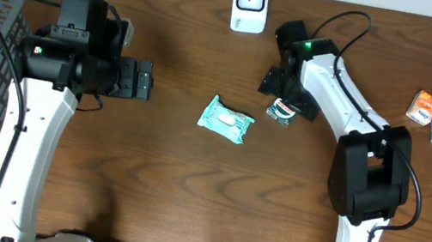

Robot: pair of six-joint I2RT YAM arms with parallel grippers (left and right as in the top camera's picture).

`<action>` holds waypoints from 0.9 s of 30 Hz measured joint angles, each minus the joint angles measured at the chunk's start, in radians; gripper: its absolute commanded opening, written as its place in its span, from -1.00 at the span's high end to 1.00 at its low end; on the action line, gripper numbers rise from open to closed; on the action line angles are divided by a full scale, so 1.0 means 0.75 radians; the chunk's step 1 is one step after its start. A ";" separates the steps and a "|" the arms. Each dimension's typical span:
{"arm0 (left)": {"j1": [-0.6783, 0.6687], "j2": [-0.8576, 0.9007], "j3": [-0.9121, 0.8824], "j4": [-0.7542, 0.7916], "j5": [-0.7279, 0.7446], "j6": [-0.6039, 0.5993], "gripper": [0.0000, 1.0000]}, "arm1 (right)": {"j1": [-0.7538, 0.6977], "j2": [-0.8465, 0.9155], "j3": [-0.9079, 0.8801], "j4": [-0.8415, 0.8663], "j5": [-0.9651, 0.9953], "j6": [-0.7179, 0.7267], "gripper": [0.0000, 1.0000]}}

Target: Scan the item barcode

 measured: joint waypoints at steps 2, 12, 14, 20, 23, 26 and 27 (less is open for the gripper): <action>0.000 0.000 0.000 -0.001 0.001 0.000 -0.95 | -0.016 0.001 0.000 -0.004 -0.013 0.000 -0.98; 0.000 0.000 0.000 0.000 0.000 0.000 -0.95 | -0.034 0.065 -0.010 0.008 -0.042 -0.001 -0.90; 0.000 0.000 0.000 0.000 0.000 0.000 -0.95 | -0.034 0.065 -0.029 0.035 -0.046 -0.006 -0.85; 0.000 0.000 0.000 0.000 0.000 0.000 -0.95 | -0.034 0.065 -0.110 0.147 -0.091 -0.042 -0.73; 0.000 0.000 0.000 -0.001 0.001 0.000 -0.95 | -0.034 0.060 -0.132 0.159 -0.101 -0.062 -0.59; 0.000 0.000 0.000 -0.001 0.001 0.000 -0.95 | -0.035 0.055 -0.139 0.156 -0.107 -0.071 -0.43; 0.000 0.000 0.000 -0.001 0.001 0.000 -0.95 | -0.034 0.055 -0.139 0.155 -0.108 -0.074 -0.36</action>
